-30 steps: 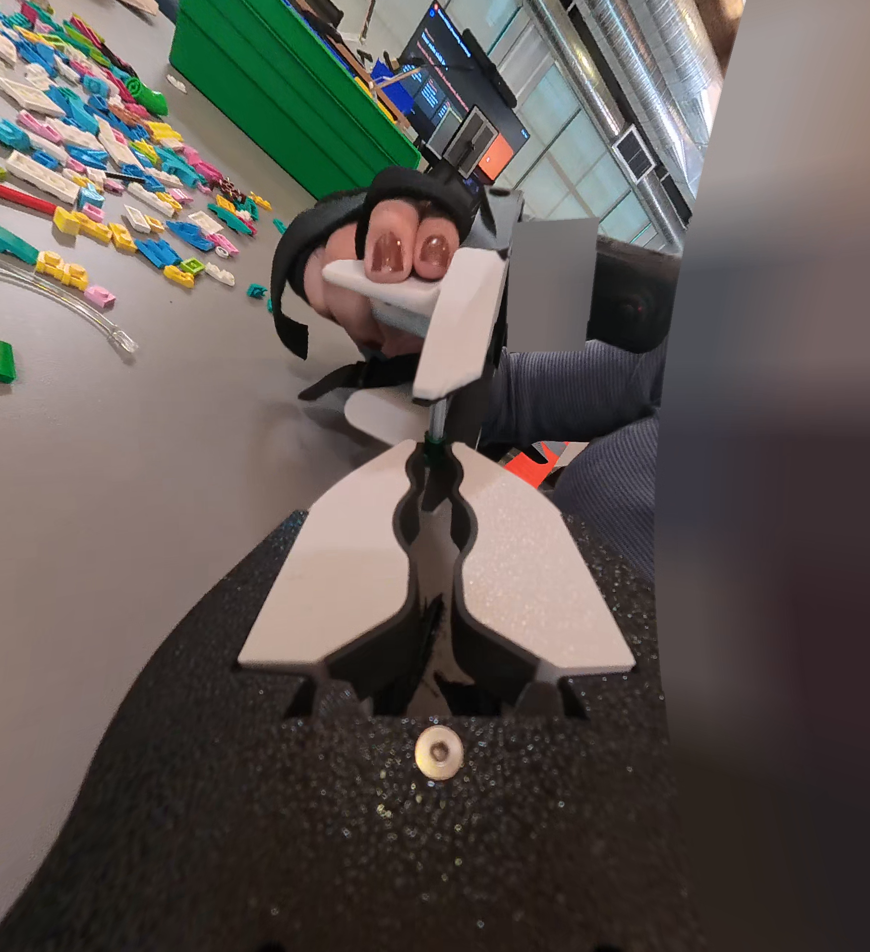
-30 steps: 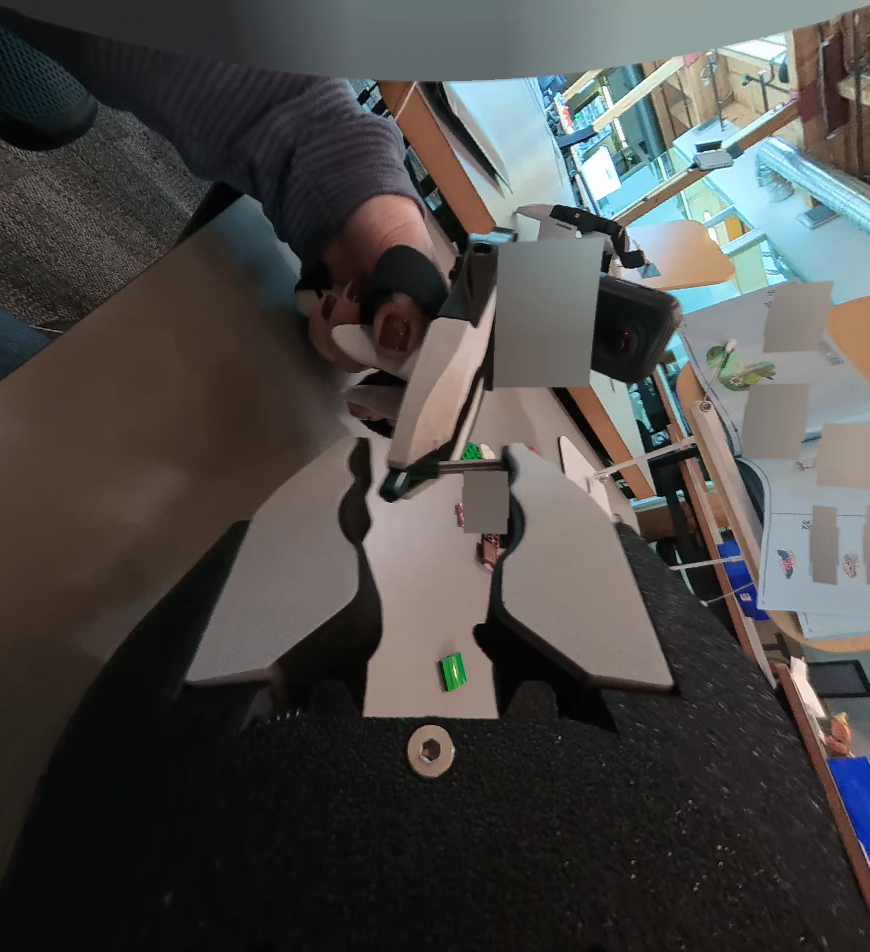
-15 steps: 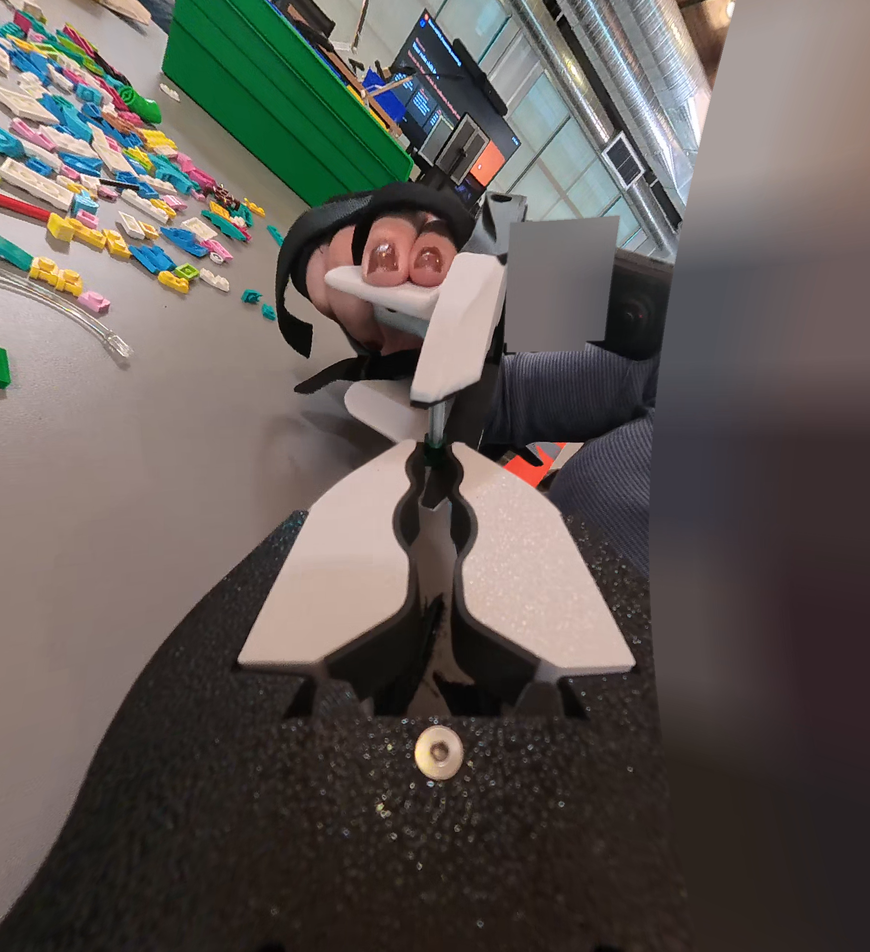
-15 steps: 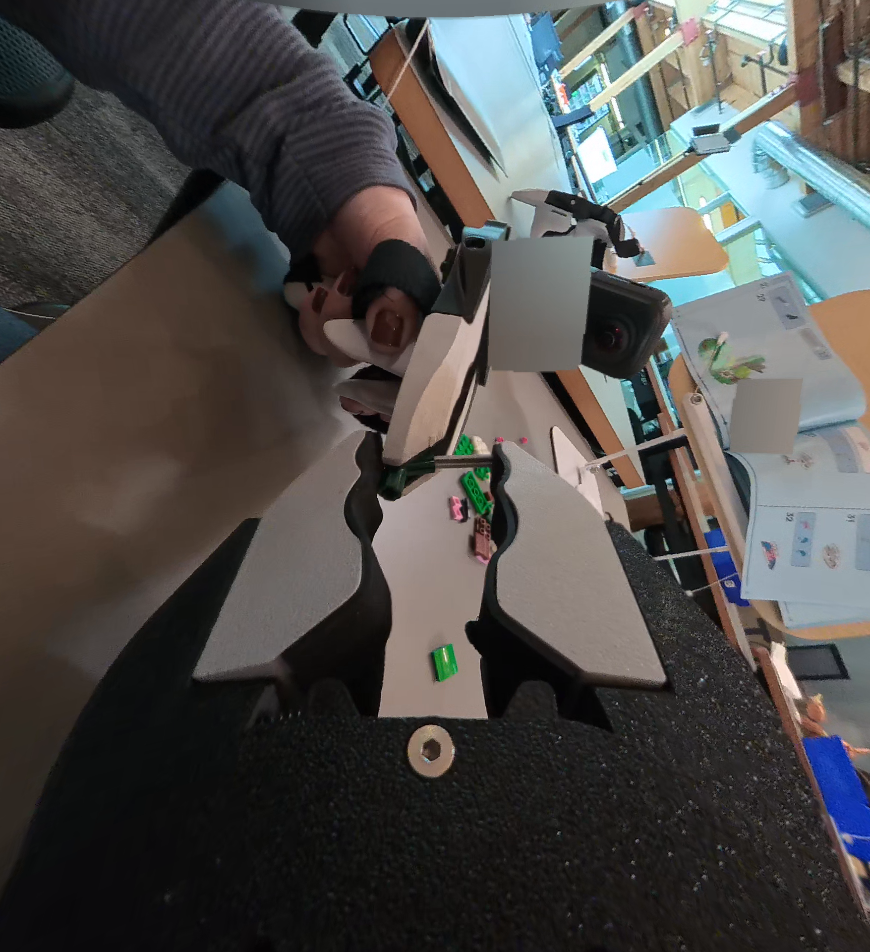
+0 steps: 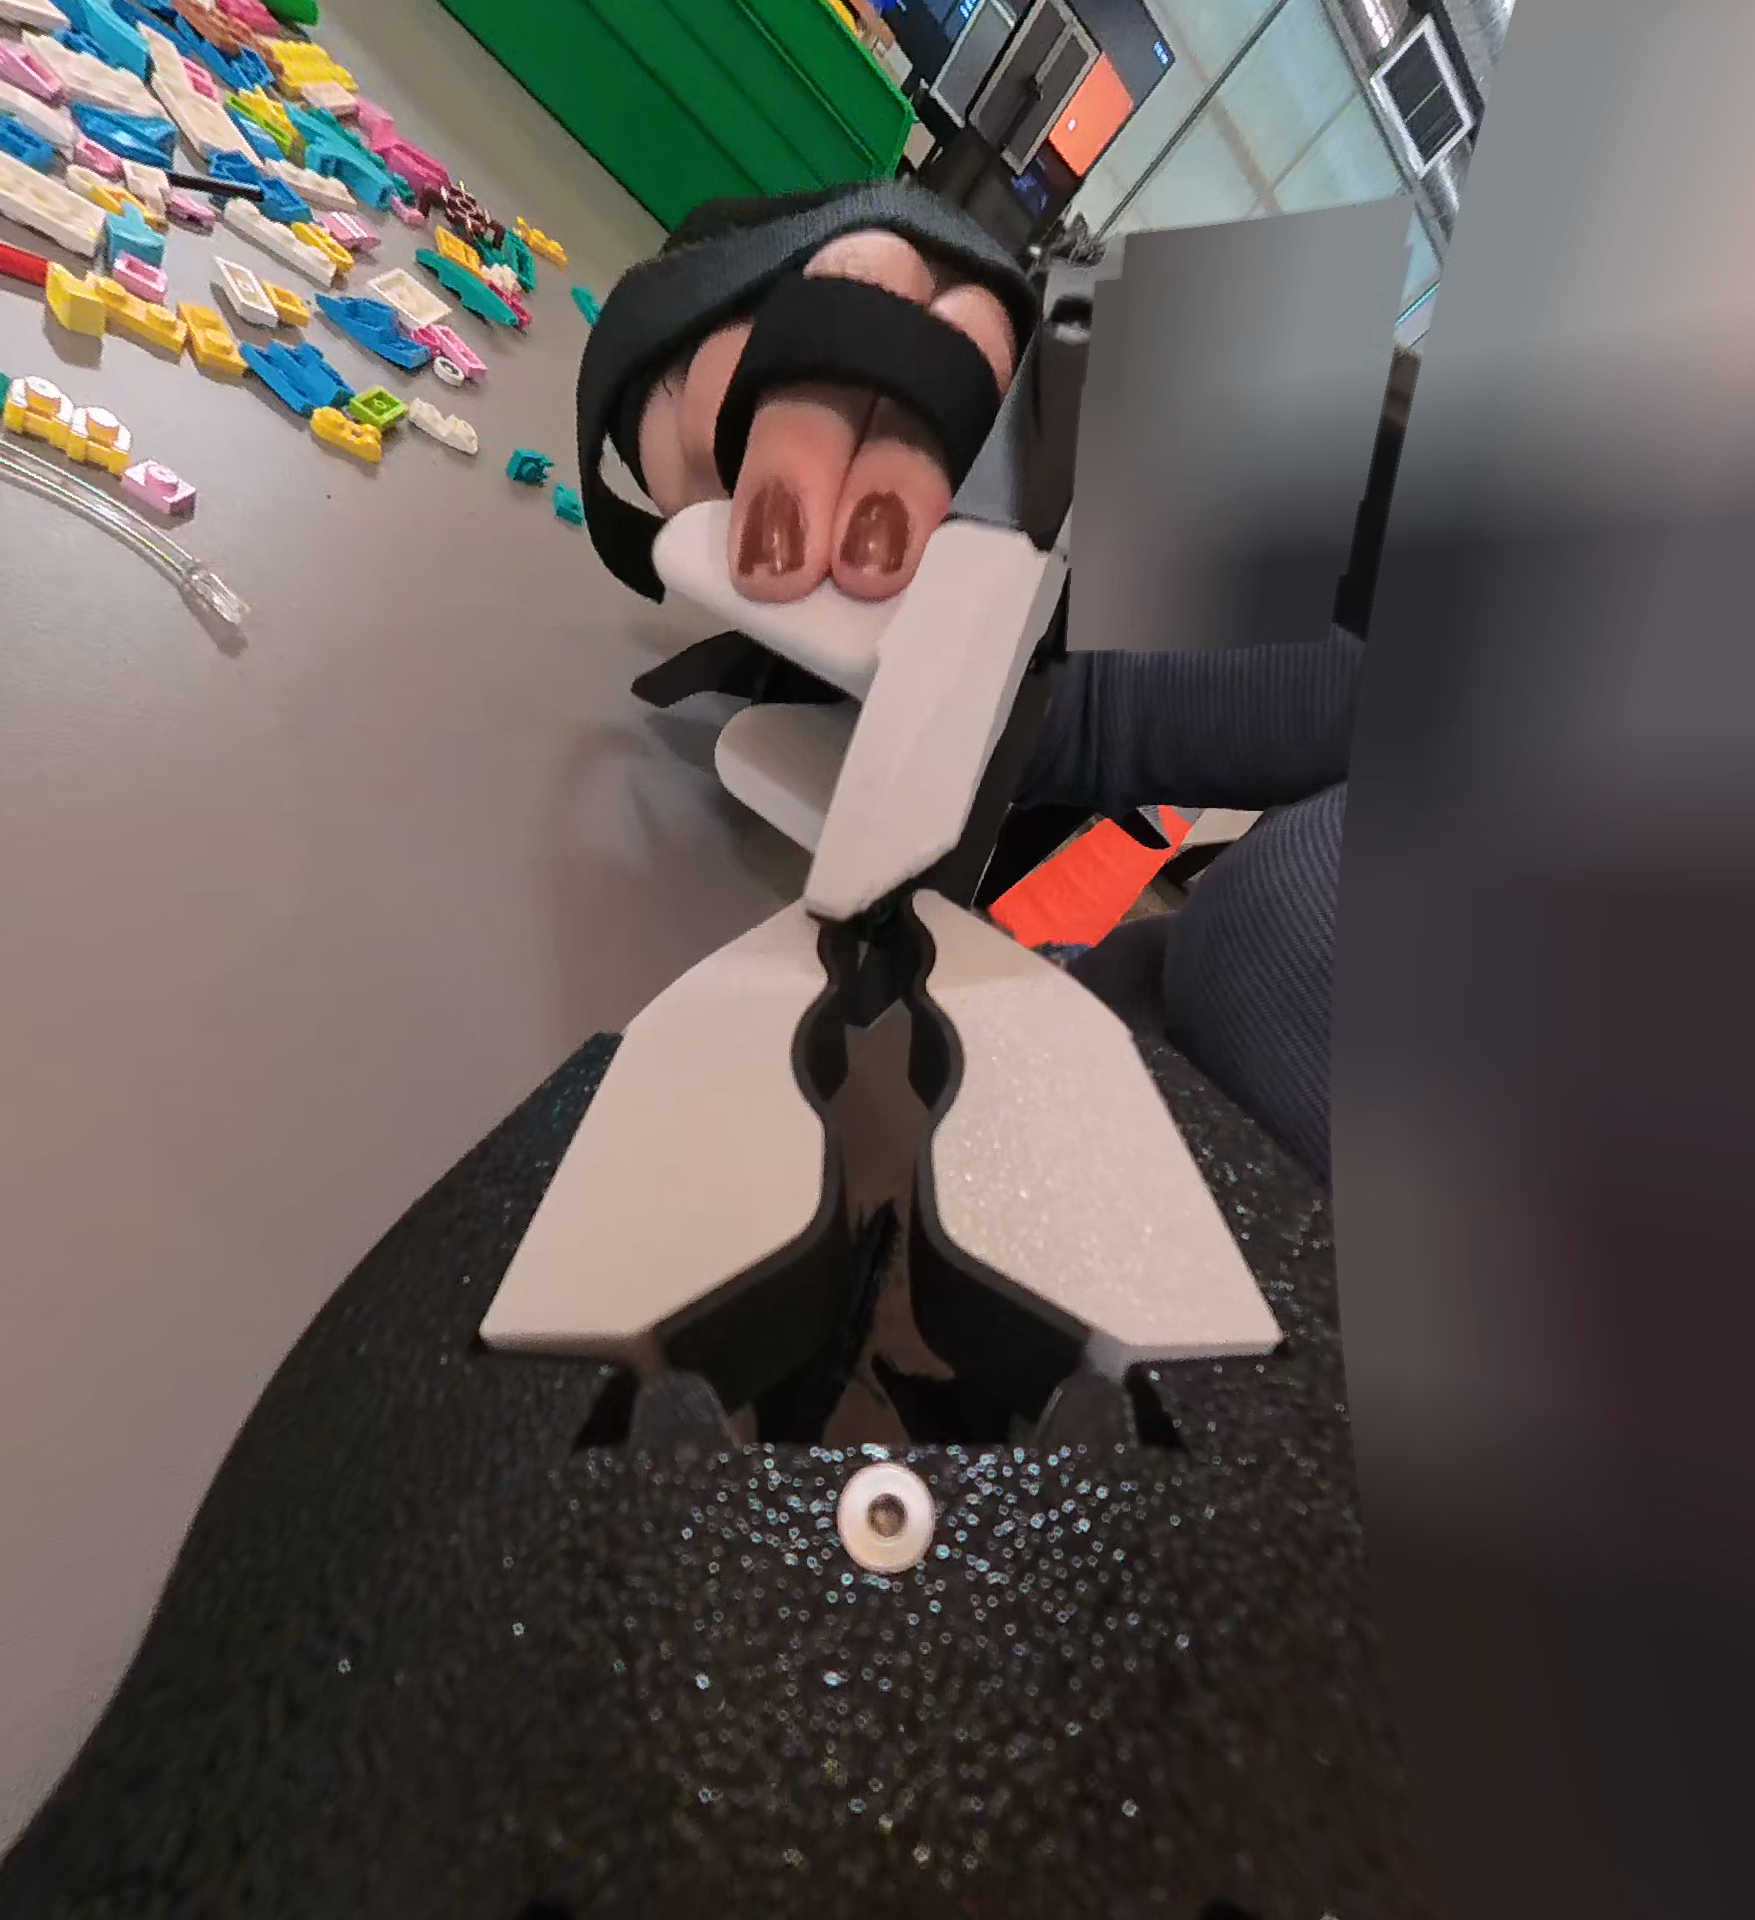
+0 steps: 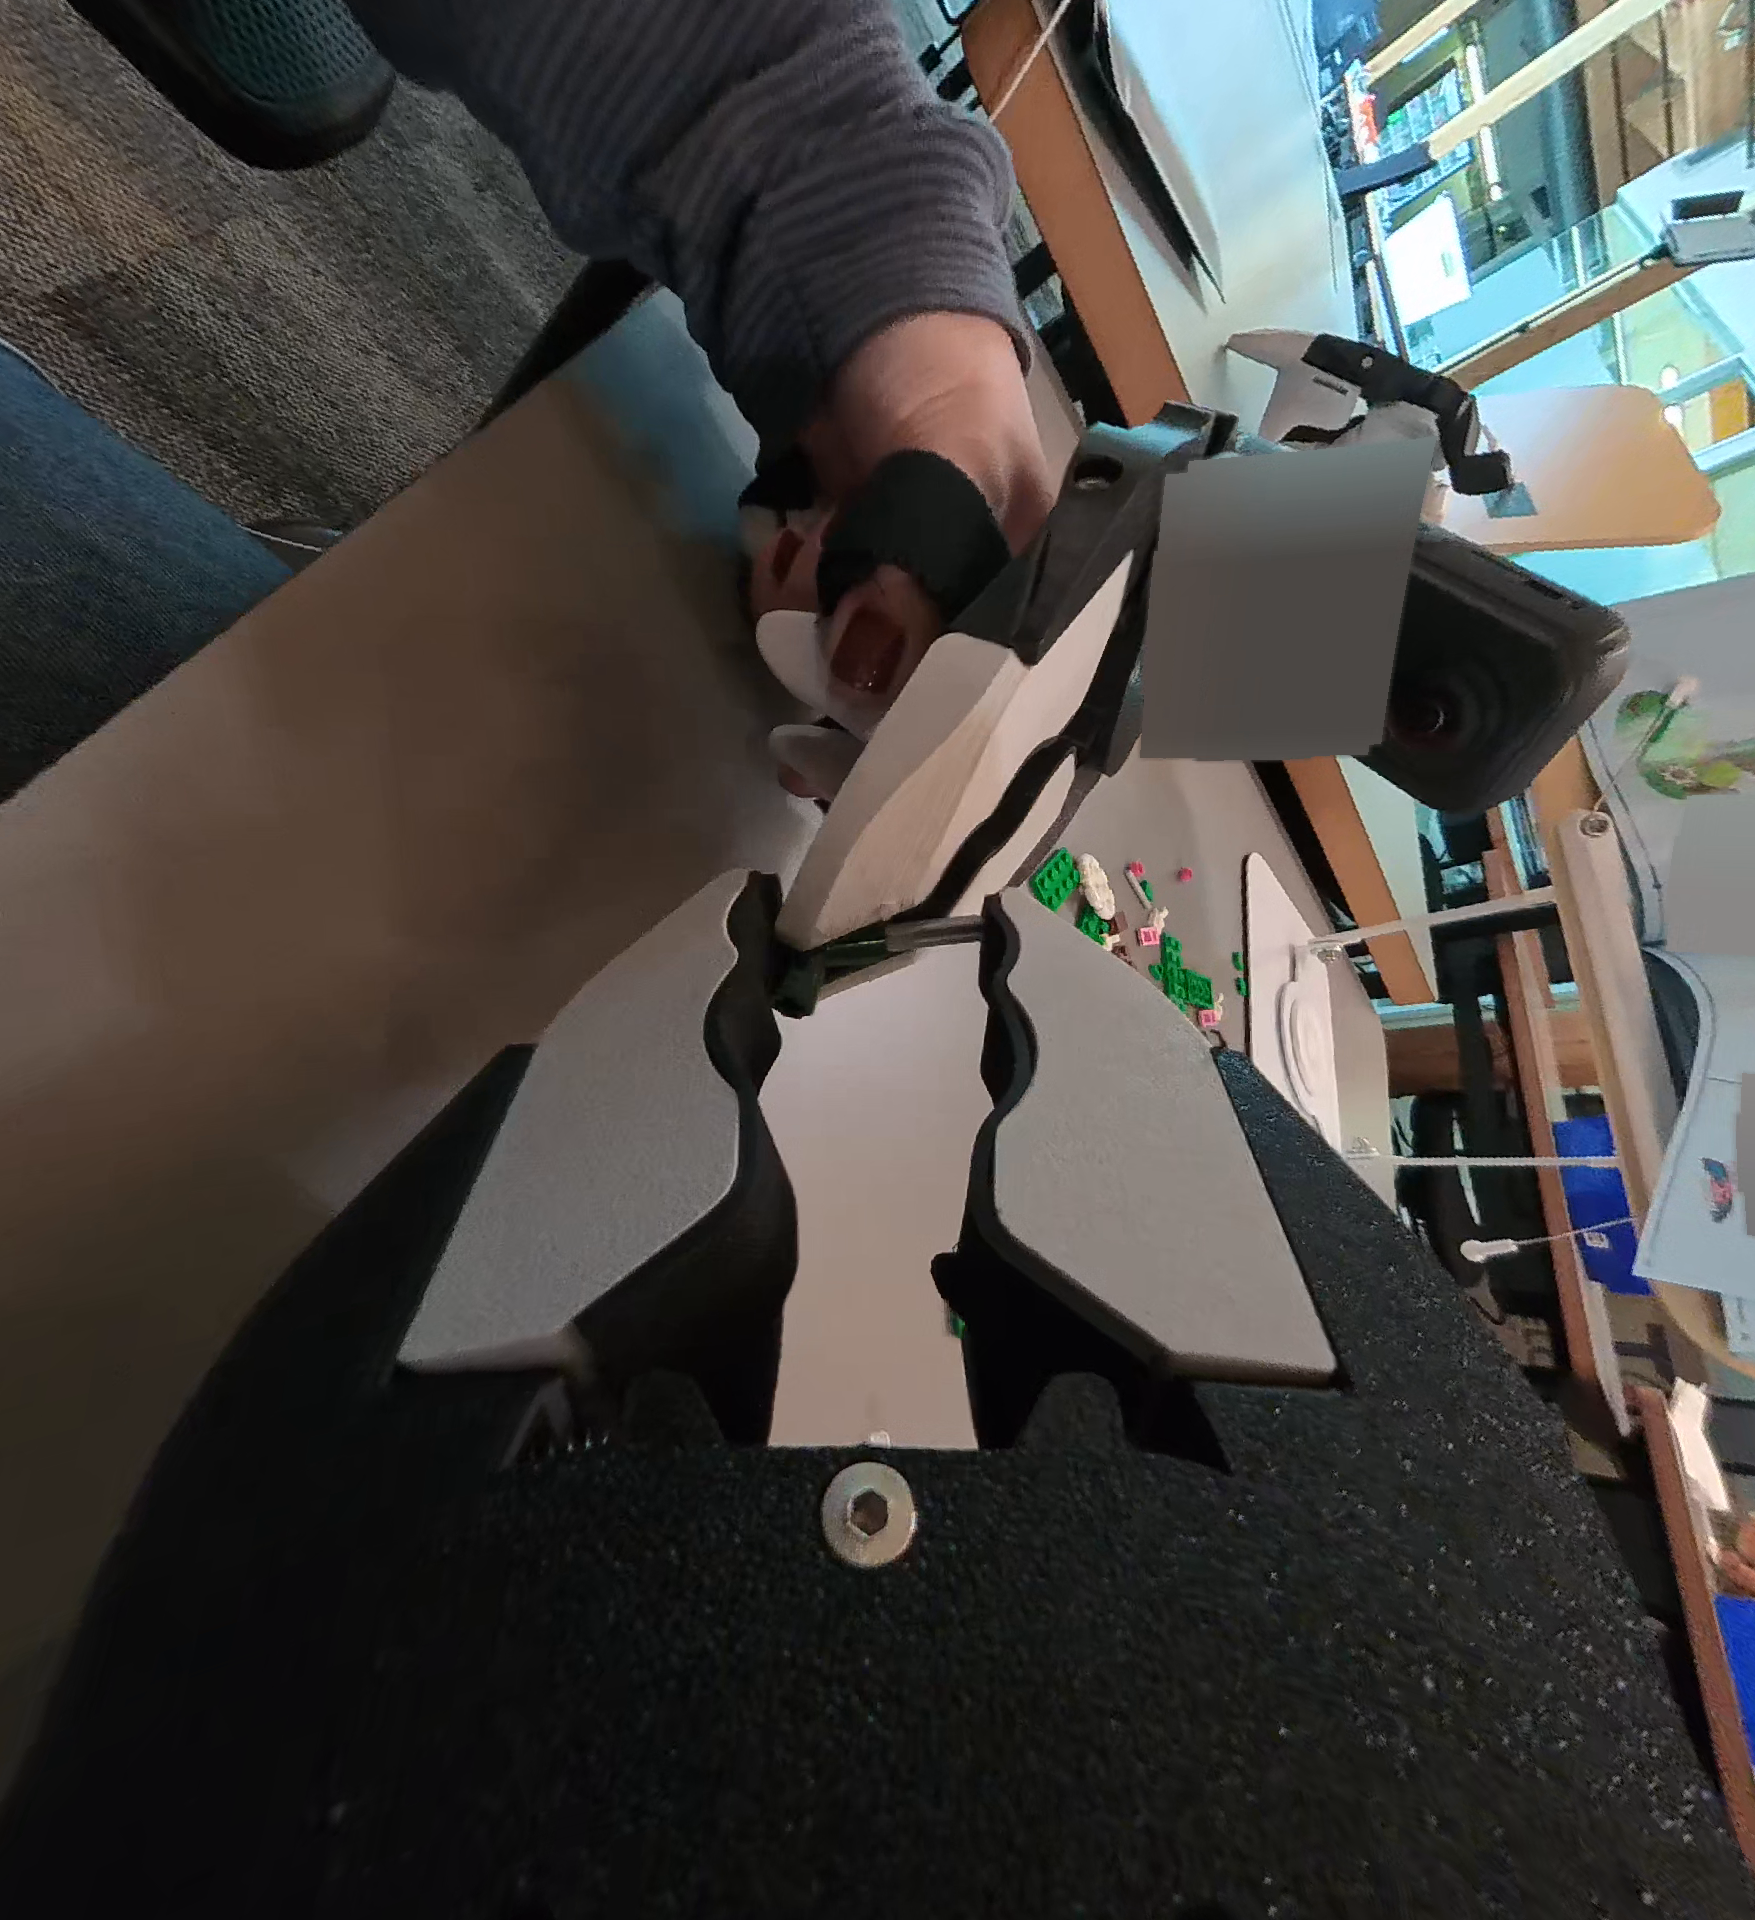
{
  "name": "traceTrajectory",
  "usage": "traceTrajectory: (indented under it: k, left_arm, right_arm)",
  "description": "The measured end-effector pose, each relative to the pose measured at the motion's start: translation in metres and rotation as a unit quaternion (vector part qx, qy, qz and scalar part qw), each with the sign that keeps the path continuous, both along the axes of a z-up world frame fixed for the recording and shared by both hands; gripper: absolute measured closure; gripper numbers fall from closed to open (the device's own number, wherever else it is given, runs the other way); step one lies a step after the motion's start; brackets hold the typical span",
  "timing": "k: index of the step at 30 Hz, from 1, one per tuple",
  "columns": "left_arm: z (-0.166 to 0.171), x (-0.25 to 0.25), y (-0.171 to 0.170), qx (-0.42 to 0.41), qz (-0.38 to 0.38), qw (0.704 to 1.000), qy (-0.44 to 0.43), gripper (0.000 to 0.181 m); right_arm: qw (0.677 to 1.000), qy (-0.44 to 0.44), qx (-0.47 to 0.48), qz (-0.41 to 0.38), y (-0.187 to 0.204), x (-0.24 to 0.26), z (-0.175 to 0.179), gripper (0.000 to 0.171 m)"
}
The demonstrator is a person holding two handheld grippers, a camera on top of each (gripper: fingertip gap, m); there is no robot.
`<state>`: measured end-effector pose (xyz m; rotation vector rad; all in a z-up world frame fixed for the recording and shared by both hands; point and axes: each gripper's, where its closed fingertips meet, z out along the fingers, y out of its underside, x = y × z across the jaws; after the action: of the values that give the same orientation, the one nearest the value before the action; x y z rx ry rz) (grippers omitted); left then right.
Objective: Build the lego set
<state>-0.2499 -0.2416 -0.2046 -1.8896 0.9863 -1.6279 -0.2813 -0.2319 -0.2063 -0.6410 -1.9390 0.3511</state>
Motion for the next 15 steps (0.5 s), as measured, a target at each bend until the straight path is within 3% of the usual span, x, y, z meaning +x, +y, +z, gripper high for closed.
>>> traceTrajectory:
  k: [1, 15]
  left_arm:
    - [0.001, -0.001, 0.001, -0.001, 0.004, 1.0, -0.004, 0.174]
    - [0.017, -0.006, 0.003, -0.002, 0.007, 0.998, -0.063, 0.174]
  right_arm:
    - [1.0, 0.005, -0.001, -0.003, 0.001, 0.0, 0.001, 0.136]
    - [0.996, 0.079, 0.004, -0.037, 0.005, -0.006, 0.018, 0.137]
